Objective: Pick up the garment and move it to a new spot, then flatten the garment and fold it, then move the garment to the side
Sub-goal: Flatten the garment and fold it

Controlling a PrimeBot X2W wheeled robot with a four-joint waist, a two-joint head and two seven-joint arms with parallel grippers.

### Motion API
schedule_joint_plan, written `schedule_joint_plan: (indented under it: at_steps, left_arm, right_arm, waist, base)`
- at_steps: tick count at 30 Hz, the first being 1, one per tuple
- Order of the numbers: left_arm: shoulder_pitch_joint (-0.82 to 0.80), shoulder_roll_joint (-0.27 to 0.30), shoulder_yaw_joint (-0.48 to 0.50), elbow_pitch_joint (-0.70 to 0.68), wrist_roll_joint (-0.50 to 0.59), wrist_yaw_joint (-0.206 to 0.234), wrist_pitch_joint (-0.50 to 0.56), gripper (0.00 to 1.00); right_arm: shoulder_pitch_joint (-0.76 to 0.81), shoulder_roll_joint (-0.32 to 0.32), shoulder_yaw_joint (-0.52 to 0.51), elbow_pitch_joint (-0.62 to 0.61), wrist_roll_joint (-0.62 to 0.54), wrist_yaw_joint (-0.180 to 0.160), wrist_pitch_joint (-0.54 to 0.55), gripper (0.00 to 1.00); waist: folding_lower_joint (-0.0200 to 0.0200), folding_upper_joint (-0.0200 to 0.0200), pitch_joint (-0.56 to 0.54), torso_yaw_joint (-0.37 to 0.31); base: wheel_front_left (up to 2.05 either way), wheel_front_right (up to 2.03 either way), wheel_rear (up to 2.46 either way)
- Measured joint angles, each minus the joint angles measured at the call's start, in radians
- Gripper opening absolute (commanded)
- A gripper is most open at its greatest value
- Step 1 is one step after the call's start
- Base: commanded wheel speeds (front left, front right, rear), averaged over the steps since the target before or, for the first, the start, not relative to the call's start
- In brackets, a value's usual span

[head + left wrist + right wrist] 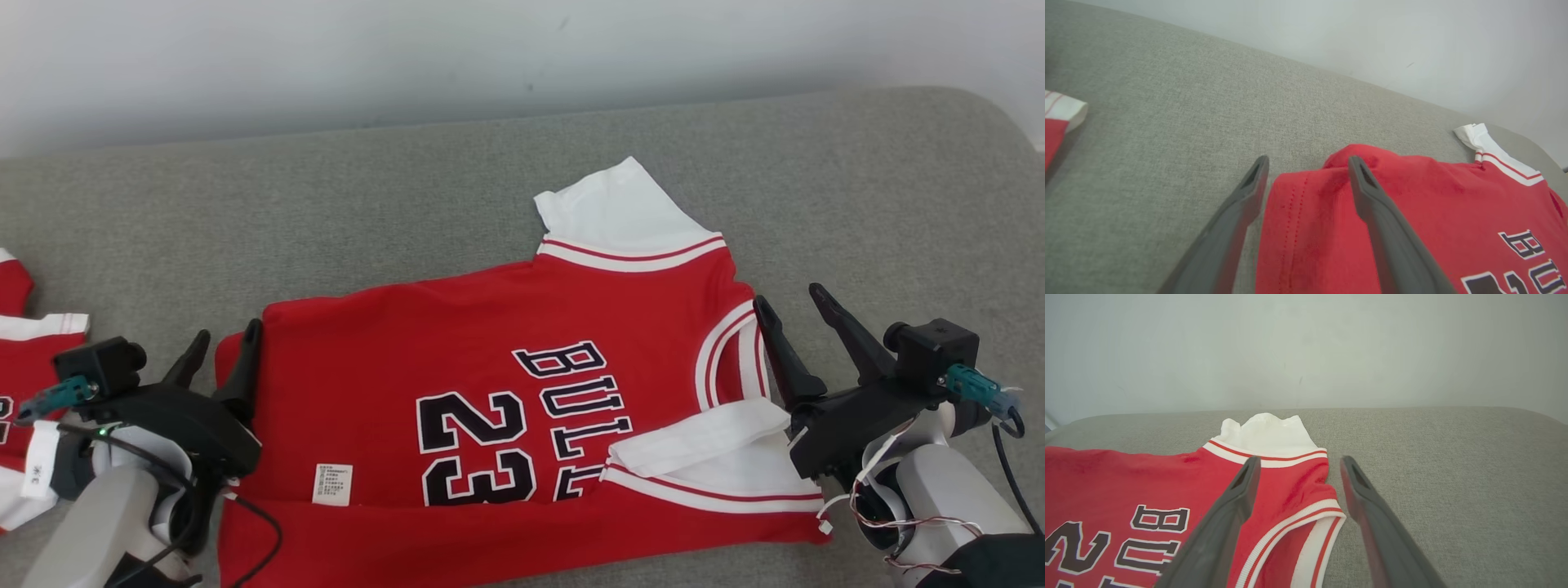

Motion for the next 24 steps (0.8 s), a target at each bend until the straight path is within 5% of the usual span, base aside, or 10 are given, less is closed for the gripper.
schedule_joint_plan:
  at_steps: [10,11,13,14,24]
  left_arm:
    - [-0.047,0.010,-0.083,0.095,-0.090,0.000,0.000,1.00]
    - [-0.047,0.012,-0.096,0.096,-0.098,0.000,0.007,0.93]
    - [-0.048,0.017,-0.117,0.097,-0.120,0.000,0.017,0.08]
    - [-0.048,0.020,-0.127,0.097,-0.128,0.000,0.018,0.00]
    - [-0.078,0.042,-0.201,0.107,-0.167,0.000,-0.056,0.00]
  right_arm:
    - [-0.013,-0.005,0.017,0.028,0.009,0.000,-0.019,1.00]
    - [-0.013,-0.005,0.018,0.030,0.009,0.000,-0.019,1.00]
    - [-0.014,-0.005,0.018,0.034,0.010,0.000,-0.022,1.00]
    - [-0.014,-0.005,0.018,0.035,0.010,0.000,-0.024,1.00]
    - [-0.038,0.003,0.042,0.062,0.018,0.000,-0.031,1.00]
  waist:
    - [-0.0002,0.0000,0.009,-0.021]
    - [-0.0002,0.0000,0.008,-0.020]
    - [-0.0002,0.0000,0.006,-0.018]
    - [-0.0002,-0.0001,0.005,-0.017]
    - [-0.0002,0.0000,-0.007,0.006]
  base:
    - [0.00,0.00,0.00]
    - [0.00,0.00,0.00]
    - [0.00,0.00,0.00]
    - [0.00,0.00,0.00]
    - [0.00,0.00,0.00]
